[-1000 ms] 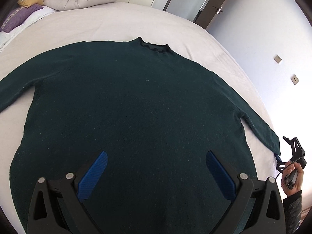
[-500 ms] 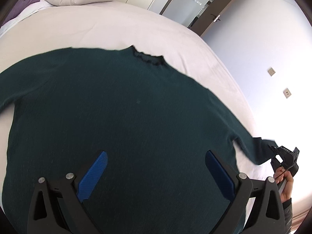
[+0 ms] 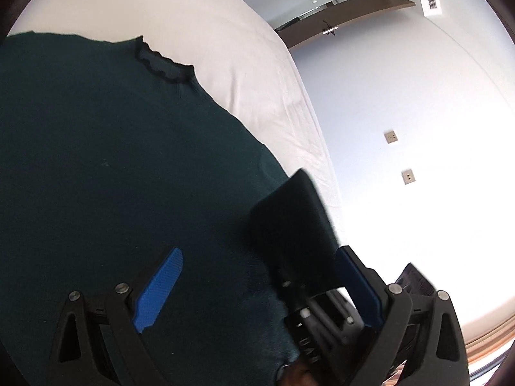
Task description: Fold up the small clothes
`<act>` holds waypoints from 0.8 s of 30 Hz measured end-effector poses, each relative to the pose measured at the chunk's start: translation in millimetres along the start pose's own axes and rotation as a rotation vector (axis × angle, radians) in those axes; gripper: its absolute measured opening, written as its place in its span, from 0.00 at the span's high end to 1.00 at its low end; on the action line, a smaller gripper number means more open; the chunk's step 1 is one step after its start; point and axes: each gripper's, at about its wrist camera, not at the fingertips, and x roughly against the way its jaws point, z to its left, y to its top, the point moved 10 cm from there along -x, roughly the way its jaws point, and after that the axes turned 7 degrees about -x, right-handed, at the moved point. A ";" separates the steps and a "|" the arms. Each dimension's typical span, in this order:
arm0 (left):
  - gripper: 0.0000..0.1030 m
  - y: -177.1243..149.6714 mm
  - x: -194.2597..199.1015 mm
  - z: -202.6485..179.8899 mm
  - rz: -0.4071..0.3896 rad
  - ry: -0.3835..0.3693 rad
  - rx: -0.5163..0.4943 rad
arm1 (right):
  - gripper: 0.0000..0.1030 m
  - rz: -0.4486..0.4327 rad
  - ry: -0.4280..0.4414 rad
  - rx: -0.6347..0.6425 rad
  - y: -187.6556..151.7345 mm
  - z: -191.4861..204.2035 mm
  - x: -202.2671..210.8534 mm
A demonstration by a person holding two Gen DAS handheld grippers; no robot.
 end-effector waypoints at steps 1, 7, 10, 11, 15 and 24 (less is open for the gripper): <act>0.00 0.1 -3.2 -0.9 0.012 -0.017 0.010 | 0.93 0.013 -0.006 0.021 -8.4 9.3 4.1; 0.02 -14.8 -33.0 21.2 0.103 -0.036 0.121 | 0.92 0.138 -0.006 -0.006 -66.9 46.8 -41.6; 0.09 -19.4 -42.3 29.6 0.126 -0.024 0.146 | 0.92 0.130 -0.001 -0.008 -70.8 45.8 -46.2; 0.12 -19.6 -43.7 28.7 0.130 -0.023 0.143 | 0.92 0.129 -0.003 -0.007 -70.6 47.6 -49.6; 0.50 -18.6 -52.5 25.9 0.162 -0.065 0.182 | 0.92 0.141 0.012 -0.011 -72.3 55.4 -57.3; 0.90 -13.6 -50.6 20.2 0.188 -0.043 0.108 | 0.78 0.190 0.065 -0.121 -93.1 25.4 -36.3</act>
